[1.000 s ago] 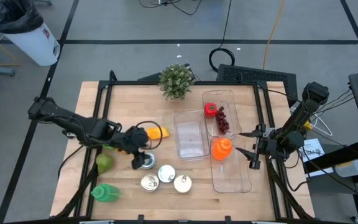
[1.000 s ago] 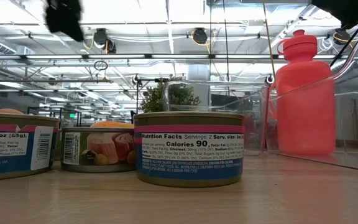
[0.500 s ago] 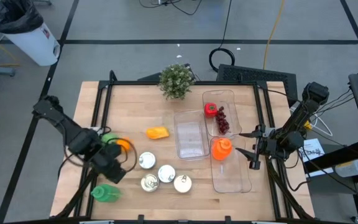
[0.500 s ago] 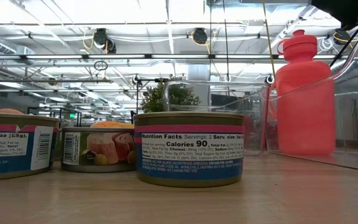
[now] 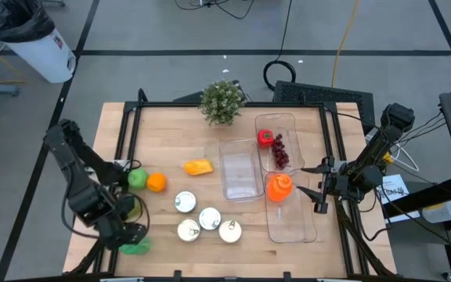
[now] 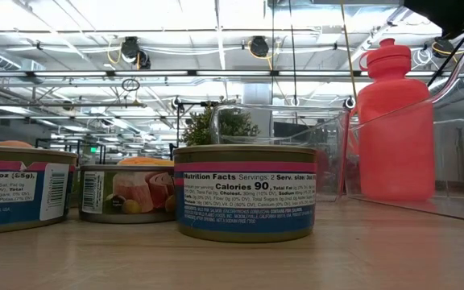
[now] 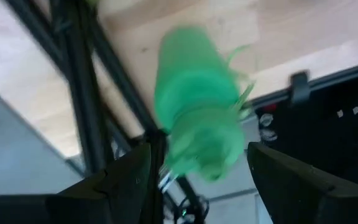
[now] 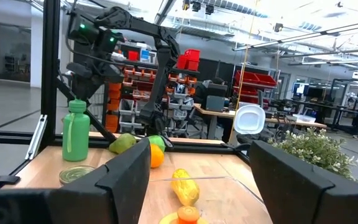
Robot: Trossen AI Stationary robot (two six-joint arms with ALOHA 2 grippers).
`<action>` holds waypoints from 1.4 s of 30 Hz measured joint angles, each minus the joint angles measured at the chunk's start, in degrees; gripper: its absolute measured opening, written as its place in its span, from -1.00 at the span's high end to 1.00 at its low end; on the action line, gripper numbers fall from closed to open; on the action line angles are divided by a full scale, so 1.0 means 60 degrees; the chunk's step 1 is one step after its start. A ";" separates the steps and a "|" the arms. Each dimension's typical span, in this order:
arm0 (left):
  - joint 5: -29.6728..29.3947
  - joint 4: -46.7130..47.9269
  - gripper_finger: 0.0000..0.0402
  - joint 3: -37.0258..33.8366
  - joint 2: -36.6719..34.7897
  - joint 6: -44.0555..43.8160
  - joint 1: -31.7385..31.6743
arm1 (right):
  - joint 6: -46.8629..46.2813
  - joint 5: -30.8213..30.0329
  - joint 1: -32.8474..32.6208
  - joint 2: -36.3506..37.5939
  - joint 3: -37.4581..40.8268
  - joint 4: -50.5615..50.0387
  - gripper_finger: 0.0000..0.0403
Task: Pick & Place Food Item
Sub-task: Put the green water bottle into the bottom transparent bin
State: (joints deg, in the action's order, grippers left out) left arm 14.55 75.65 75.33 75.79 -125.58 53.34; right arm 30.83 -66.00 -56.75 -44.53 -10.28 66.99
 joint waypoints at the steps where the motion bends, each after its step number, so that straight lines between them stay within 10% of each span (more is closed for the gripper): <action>1: 0.0014 -0.0094 -0.38 0.0000 0.0000 -0.0039 0.0057 | 0.0000 0.0000 0.0000 0.0000 0.0000 -0.0002 -0.27; 19: -0.2096 -0.0482 -0.38 -0.0004 0.0127 -0.1108 0.1151 | 0.1506 0.0033 0.0509 0.0022 -0.0004 0.0582 -0.26; 25: -0.0914 -0.0702 -0.38 -0.0011 0.0831 -0.1162 0.1213 | 0.1502 0.0033 0.0637 0.0022 -0.0004 0.0530 -0.26; 42: -0.2430 -0.0685 -0.37 -0.0031 0.1497 0.1227 0.1194 | 0.1264 0.0033 0.0637 0.0018 -0.0004 0.0504 -0.26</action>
State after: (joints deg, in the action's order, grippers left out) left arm -0.03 71.54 75.14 84.77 -118.22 60.51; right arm 38.41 -65.80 -52.93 -44.42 -10.31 70.02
